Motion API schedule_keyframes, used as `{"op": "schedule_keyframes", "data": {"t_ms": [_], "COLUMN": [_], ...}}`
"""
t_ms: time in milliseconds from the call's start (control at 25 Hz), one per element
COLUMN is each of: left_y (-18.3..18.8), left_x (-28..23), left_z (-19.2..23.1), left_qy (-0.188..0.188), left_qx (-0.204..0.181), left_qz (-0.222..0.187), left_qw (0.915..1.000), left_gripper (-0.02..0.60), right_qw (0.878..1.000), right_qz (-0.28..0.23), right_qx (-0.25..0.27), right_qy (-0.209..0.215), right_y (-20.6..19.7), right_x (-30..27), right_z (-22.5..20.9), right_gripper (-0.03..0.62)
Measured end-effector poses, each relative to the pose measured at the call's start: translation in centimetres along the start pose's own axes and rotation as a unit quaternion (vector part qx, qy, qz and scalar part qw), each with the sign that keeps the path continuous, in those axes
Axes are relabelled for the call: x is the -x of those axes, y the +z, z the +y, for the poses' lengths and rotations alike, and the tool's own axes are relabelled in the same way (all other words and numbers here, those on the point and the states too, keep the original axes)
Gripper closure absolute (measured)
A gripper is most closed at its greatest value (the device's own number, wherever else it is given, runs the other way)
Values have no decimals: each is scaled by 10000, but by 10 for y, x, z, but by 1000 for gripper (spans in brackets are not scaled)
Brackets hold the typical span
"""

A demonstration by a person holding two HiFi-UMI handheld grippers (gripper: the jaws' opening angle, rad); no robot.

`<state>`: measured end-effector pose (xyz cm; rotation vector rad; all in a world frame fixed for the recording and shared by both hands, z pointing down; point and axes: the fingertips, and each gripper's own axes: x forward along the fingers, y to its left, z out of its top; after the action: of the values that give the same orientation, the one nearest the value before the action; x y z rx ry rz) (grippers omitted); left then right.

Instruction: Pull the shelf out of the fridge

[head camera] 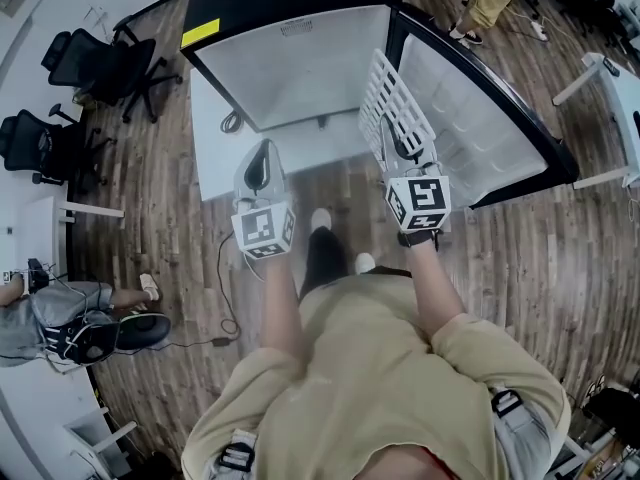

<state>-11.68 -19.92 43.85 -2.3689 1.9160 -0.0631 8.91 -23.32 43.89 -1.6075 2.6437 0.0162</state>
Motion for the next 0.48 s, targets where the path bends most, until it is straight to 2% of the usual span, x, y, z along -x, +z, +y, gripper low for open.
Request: {"op": "schedule_keyframes", "data": {"t_ms": [480], "left_y": [-7], "left_x": [-6], "left_z": [-7], "left_qy": [-172], "left_qx": [71], "left_qz": [78], "left_qw": [9998], "left_gripper": [580], "right_qw": [10000], "right_qz": [2], "right_qx": [-63], "right_qy": [-12], "right_y": [-3], "right_x": [-4], "right_z": [-2], "right_gripper": [566]}}
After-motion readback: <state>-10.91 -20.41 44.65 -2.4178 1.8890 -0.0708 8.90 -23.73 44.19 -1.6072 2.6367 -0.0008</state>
